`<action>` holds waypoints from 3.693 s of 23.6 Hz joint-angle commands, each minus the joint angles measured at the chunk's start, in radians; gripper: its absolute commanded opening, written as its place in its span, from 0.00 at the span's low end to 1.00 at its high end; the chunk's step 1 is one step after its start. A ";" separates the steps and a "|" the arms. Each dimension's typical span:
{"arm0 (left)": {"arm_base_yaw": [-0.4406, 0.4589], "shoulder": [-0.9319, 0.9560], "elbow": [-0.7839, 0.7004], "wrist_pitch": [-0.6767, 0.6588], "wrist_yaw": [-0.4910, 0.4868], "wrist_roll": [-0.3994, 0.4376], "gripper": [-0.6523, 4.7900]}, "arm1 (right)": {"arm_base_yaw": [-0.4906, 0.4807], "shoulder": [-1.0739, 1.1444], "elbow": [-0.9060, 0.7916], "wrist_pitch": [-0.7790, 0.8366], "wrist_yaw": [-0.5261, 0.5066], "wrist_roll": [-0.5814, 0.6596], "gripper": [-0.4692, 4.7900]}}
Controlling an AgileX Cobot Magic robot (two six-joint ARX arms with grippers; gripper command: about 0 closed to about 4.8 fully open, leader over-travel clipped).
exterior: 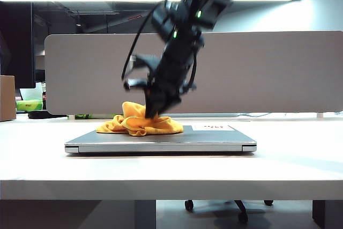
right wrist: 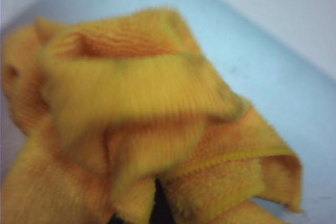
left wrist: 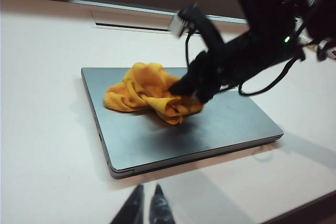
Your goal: Pick up the rag and use it to wipe the water off the lid of the laptop on the table.
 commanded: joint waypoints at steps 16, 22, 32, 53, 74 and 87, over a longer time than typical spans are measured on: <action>-0.001 0.000 0.005 0.012 0.000 0.003 0.16 | -0.183 -0.177 0.010 -0.397 0.369 -0.108 0.08; -0.001 0.000 0.005 0.013 0.001 0.003 0.16 | -0.359 -0.373 0.009 -0.470 0.348 -0.108 0.08; -0.001 0.000 0.005 0.022 0.000 0.004 0.16 | -0.477 -0.459 -0.006 -0.542 0.072 0.024 0.96; 0.000 -0.012 -0.096 0.336 -0.233 -0.012 0.16 | -0.409 -1.110 -0.804 0.283 0.032 0.114 0.07; 0.000 -0.277 -0.257 0.311 -0.266 0.057 0.16 | -0.407 -1.369 -1.133 0.436 0.138 0.267 0.07; 0.000 -0.277 -0.257 0.274 -0.307 0.101 0.16 | -0.407 -1.362 -1.258 0.358 -0.175 0.263 0.09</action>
